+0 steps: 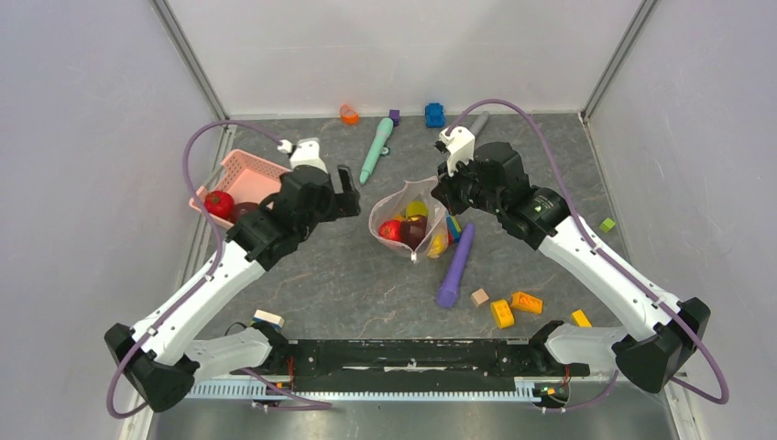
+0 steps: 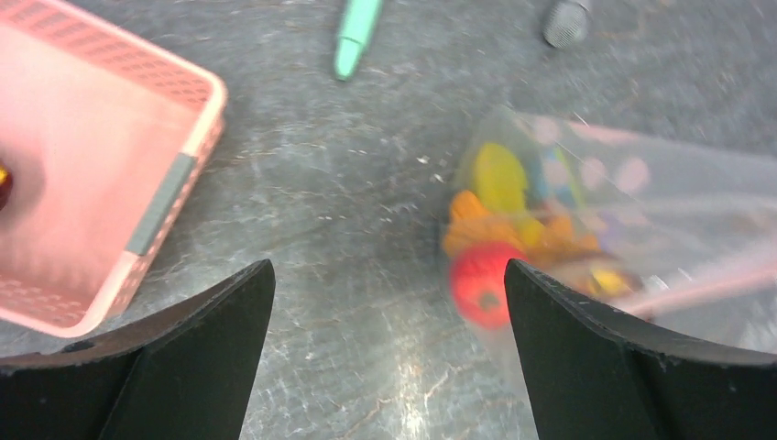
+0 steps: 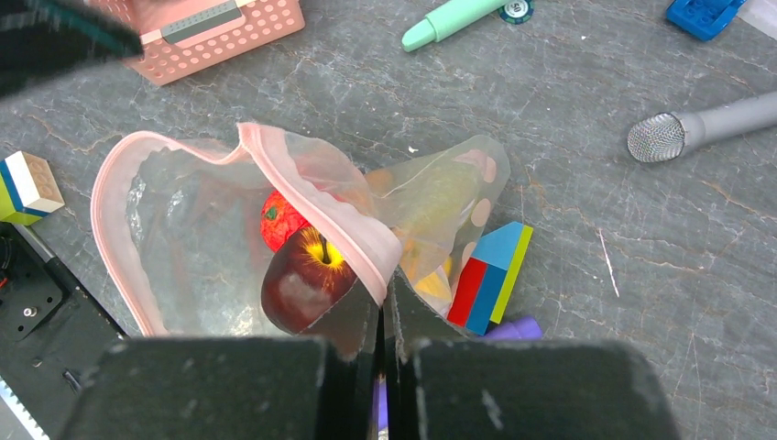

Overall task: Place the food in the zip-top bag and seal the zipper
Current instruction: Pick up the fake fruit from the bin.

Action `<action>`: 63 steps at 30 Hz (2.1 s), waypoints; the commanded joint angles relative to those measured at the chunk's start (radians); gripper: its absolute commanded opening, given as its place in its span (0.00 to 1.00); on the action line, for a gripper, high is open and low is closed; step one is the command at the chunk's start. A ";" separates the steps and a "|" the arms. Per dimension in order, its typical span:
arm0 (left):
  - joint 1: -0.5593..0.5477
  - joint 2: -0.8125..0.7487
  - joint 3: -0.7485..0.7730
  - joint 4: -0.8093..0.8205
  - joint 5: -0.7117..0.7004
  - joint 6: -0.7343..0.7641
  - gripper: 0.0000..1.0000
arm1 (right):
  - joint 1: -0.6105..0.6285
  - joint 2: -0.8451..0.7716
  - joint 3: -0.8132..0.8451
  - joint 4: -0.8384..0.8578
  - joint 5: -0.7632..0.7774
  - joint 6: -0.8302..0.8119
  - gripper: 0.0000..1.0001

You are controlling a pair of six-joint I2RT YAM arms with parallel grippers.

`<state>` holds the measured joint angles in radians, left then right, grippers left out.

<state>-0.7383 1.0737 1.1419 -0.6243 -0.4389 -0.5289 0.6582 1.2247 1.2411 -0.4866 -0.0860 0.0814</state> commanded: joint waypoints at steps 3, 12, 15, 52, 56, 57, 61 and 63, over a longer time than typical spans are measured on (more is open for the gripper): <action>0.268 -0.015 -0.057 0.038 0.107 -0.149 1.00 | -0.005 -0.025 -0.006 0.026 0.016 -0.010 0.00; 0.557 0.067 -0.074 -0.057 0.021 -0.297 1.00 | -0.005 -0.014 -0.005 0.026 0.017 -0.015 0.00; 0.650 0.139 -0.070 -0.039 -0.001 -0.342 1.00 | -0.005 -0.009 -0.005 0.025 0.019 -0.018 0.00; 0.896 0.816 0.193 0.026 0.057 -0.370 0.98 | -0.005 0.037 0.007 -0.007 0.111 -0.052 0.00; 0.896 0.810 0.179 0.032 0.106 -0.366 0.90 | -0.005 0.039 0.008 -0.007 0.112 -0.052 0.00; 0.896 0.809 0.173 0.035 0.122 -0.364 0.87 | -0.005 0.039 0.007 -0.007 0.112 -0.052 0.00; 0.896 0.791 0.149 0.058 0.206 -0.357 0.67 | -0.005 0.038 0.006 -0.007 0.111 -0.051 0.00; 0.896 0.772 0.137 0.063 0.229 -0.356 0.51 | -0.006 0.035 0.006 -0.007 0.108 -0.049 0.00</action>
<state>0.1516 1.8824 1.2976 -0.5987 -0.2943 -0.8661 0.6579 1.2606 1.2366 -0.4988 0.0059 0.0429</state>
